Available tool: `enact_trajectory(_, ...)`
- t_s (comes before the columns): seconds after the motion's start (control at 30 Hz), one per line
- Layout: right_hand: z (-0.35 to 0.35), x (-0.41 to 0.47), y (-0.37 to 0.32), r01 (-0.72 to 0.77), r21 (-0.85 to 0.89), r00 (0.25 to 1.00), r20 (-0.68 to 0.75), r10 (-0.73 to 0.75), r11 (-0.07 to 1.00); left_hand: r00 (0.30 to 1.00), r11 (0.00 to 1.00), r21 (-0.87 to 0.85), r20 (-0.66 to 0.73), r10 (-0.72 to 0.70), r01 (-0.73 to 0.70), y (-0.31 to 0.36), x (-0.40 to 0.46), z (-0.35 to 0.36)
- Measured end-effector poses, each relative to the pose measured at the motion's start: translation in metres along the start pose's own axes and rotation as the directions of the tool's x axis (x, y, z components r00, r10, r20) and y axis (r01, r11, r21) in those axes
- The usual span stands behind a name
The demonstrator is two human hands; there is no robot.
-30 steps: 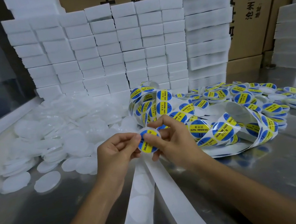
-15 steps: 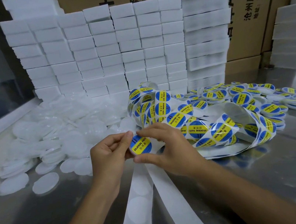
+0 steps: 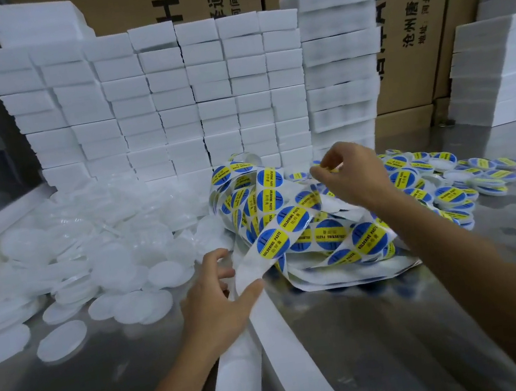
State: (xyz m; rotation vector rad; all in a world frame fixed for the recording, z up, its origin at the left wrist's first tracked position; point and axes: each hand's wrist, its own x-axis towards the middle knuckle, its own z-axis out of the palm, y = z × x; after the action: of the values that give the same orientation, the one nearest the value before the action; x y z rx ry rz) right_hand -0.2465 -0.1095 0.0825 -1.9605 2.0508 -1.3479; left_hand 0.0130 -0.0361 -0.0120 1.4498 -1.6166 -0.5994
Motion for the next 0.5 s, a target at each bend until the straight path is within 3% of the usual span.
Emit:
enact_trajectory(0.13, -0.002, 0.032, 0.034, -0.042, -0.291, 0.994, 0.082, 0.069, 0.956, 0.997, 0.992, 0.1, 0.0, 0.08, -0.079, 0.001, -0.001, 0.0)
enact_trajectory(0.3, 0.011, 0.045, 0.067, -0.12, -0.406, 0.981, 0.092, 0.172, 0.906, 0.977, 0.971, 0.122, 0.067, 0.201, -0.207, 0.001, -0.001, -0.001)
enact_trajectory(0.5, 0.024, 0.05, 0.079, -0.081, -0.496, 0.901, 0.335, 0.276, 0.865, 0.965, 0.963, 0.065, 0.055, 0.257, -0.26, -0.001, 0.001, -0.001)
